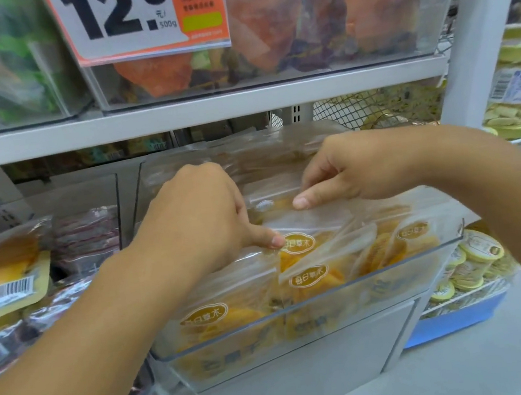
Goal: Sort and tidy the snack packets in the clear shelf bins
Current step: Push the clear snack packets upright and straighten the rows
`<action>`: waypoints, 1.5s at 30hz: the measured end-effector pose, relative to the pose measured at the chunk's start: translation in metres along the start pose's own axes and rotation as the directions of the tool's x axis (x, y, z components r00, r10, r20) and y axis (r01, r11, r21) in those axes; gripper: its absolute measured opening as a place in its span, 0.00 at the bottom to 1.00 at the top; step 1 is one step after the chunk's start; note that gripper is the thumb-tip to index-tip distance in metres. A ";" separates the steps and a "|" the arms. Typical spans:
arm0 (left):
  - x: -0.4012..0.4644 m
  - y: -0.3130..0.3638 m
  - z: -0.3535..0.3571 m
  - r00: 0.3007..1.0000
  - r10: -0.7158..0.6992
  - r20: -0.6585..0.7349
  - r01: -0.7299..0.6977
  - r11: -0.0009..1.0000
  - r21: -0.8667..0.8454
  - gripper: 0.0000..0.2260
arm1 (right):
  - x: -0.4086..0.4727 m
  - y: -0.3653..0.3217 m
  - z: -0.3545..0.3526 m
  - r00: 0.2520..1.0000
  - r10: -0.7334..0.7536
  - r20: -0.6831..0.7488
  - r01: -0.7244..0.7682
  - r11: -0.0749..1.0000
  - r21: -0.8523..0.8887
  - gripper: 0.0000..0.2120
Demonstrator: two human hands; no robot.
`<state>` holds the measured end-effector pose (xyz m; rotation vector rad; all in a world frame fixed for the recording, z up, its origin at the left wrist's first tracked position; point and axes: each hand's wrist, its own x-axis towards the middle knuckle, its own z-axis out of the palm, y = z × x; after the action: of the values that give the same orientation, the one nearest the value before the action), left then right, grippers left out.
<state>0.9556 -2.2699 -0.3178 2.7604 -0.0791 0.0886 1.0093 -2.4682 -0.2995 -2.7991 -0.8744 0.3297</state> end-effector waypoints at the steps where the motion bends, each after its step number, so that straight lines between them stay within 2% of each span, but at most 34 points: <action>1: -0.001 0.000 0.001 1.000 0.011 -0.009 -0.011 1.000 0.011 0.24 | -0.001 -0.001 -0.001 0.999 0.007 0.037 -0.006 0.999 -0.033 0.31; 4: -0.002 -0.001 0.003 0.999 0.037 -0.001 -0.037 0.999 -0.025 0.22 | 0.001 -0.005 -0.001 0.998 0.022 0.063 -0.014 0.992 -0.123 0.09; 9: -0.004 -0.005 0.005 0.996 0.083 0.045 -0.077 0.991 -0.110 0.16 | 0.012 -0.008 -0.006 0.979 0.069 0.190 -0.043 0.990 -0.136 0.16; 12: -0.005 -0.004 0.004 0.997 0.075 0.035 -0.070 0.989 -0.133 0.14 | 0.015 -0.001 -0.005 0.973 0.047 0.226 -0.031 0.997 -0.075 0.11; 16: -0.005 -0.007 0.005 0.996 0.080 0.026 -0.075 0.984 -0.159 0.14 | 0.023 0.008 0.010 0.993 0.008 0.114 -0.012 0.999 0.036 0.08; 20: -0.004 -0.006 0.006 0.995 0.098 0.014 -0.095 0.987 -0.132 0.14 | 0.028 0.008 0.020 0.997 -0.083 0.000 0.083 0.989 0.126 0.11; 23: -0.007 -0.003 0.005 0.996 0.085 -0.006 -0.085 0.986 -0.142 0.15 | 0.036 -0.002 0.016 0.990 -0.095 -0.104 0.120 0.953 0.277 0.11; 29: 0.001 -0.005 0.010 0.997 -0.012 -0.075 0.000 0.988 -0.155 0.17 | 0.043 0.004 0.027 0.996 -0.063 -0.060 0.073 0.977 0.200 0.07; 31: 0.002 -0.004 0.011 0.995 -0.036 -0.090 0.023 0.990 -0.138 0.18 | 0.038 0.006 0.028 0.999 -0.016 -0.047 0.026 0.970 0.242 0.06; 33: 0.003 -0.005 0.011 0.992 -0.052 -0.112 0.038 0.991 -0.127 0.18 | 0.030 0.003 0.022 0.996 -0.007 -0.094 0.030 0.970 0.240 0.06; 36: 0.004 -0.006 0.012 0.986 -0.063 -0.155 0.046 0.993 -0.109 0.19 | 0.010 -0.002 0.004 0.952 0.015 -0.307 0.047 0.980 0.193 0.09; 38: 0.005 -0.006 0.014 0.981 -0.065 -0.184 0.045 0.993 -0.111 0.20 | -0.009 -0.006 -0.005 0.927 0.014 -0.374 0.049 0.986 0.159 0.10; 42: 0.005 -0.007 0.017 0.970 -0.032 -0.240 0.011 0.996 -0.087 0.22 | -0.018 -0.006 0.006 0.983 0.109 -0.150 -0.124 0.988 -0.094 0.20; 45: 0.007 -0.008 0.017 0.974 -0.023 -0.226 0.003 0.996 -0.088 0.21 | -0.002 -0.007 0.018 0.982 0.129 -0.138 -0.157 0.963 -0.218 0.30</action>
<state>0.9640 -2.2692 -0.3357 2.6429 -0.0041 0.3872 0.9993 -2.4613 -0.3151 -3.0642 -0.7249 0.0783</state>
